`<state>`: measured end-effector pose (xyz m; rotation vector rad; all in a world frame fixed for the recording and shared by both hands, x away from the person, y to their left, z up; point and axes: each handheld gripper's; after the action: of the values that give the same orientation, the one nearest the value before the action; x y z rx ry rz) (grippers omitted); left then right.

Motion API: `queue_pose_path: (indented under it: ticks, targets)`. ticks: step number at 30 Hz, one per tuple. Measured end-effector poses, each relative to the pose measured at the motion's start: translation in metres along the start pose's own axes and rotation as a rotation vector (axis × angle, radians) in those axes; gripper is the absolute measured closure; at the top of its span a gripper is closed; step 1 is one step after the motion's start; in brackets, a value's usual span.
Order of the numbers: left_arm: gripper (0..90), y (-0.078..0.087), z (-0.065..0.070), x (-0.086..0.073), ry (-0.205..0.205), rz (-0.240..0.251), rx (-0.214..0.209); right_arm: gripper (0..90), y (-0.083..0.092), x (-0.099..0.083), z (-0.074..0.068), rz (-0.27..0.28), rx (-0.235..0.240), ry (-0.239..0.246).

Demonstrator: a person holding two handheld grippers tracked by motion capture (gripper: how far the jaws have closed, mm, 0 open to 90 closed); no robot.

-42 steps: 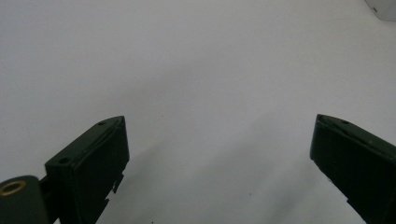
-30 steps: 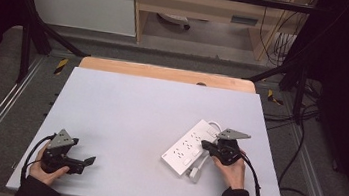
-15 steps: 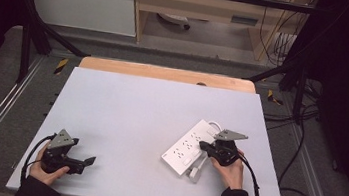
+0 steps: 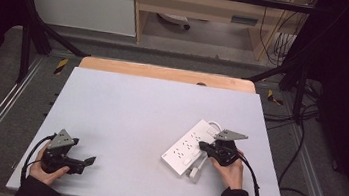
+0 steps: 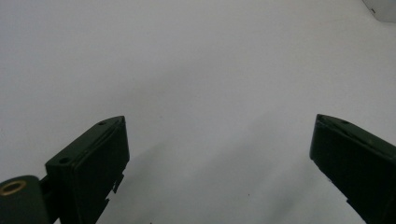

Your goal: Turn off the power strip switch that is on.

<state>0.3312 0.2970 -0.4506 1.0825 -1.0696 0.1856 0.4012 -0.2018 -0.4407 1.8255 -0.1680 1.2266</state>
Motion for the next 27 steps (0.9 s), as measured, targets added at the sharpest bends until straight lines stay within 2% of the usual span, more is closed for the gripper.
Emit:
queue_pose_path:
  ticks: [4, 7, 11, 19, 27]
  targets:
    - [4.3, 0.0, -0.0005, -0.0002, 0.002, 0.0, 0.0, 90.0, 0.0002, 0.0002, 0.0002, 0.0, -0.002, 0.007]
    - [4.4, -0.0001, -0.0007, -0.0002, 0.0, -0.002, 0.0, 90.0, 0.003, 0.0011, 0.0016, 0.021, -0.017, 0.005]
    - [4.4, -0.0001, -0.0005, -0.0002, 0.002, 0.0, 0.001, 90.0, 0.0028, 0.0003, 0.0021, 0.017, -0.017, -0.004]
    - [4.4, 0.0001, -0.0004, -0.0001, 0.0, 0.0, 0.002, 90.0, 0.0027, 0.0002, 0.0024, 0.016, -0.032, 0.001]
    - [4.4, 0.0002, 0.0001, 0.0, -0.001, 0.0, 0.002, 90.0, 0.0006, -0.0009, 0.0023, 0.01, -0.028, 0.01]
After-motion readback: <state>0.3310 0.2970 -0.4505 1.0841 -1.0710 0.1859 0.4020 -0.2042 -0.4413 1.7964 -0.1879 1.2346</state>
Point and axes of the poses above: each handheld gripper's, and its own axes: y roughly backward along the jaws, x roughly out of its top, z roughly to its right
